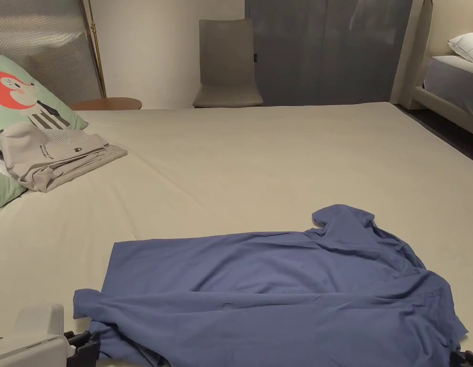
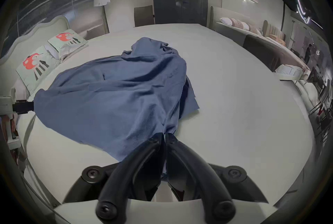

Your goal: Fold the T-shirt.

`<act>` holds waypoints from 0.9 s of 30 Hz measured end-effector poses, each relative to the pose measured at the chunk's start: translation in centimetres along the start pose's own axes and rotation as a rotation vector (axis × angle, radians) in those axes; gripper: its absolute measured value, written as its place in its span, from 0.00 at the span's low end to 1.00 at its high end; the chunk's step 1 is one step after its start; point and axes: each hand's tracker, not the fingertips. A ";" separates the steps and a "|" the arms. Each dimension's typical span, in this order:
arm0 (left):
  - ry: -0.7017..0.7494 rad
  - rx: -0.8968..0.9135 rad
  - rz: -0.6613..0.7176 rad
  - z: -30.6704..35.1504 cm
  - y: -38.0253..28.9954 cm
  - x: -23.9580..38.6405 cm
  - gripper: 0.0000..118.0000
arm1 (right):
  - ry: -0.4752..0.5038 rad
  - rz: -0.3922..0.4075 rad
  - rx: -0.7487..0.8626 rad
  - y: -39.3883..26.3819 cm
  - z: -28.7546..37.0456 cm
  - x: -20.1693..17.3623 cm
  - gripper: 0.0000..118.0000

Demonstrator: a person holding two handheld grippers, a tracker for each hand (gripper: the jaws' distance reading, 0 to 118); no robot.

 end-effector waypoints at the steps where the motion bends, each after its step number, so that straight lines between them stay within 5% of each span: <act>1: -0.001 0.004 0.004 0.6 0.0 -0.1 0.05 | -0.001 0.000 0.010 0.2 0.5 0.1 0.02; 17: 0.047 0.034 0.149 10.1 -7.4 -3.4 0.04 | 0.027 -0.018 0.039 -1.3 10.7 1.1 0.02; 27: 0.084 0.005 0.156 9.9 -11.2 -3.6 0.04 | -0.039 0.048 -0.093 -5.7 7.0 0.6 0.02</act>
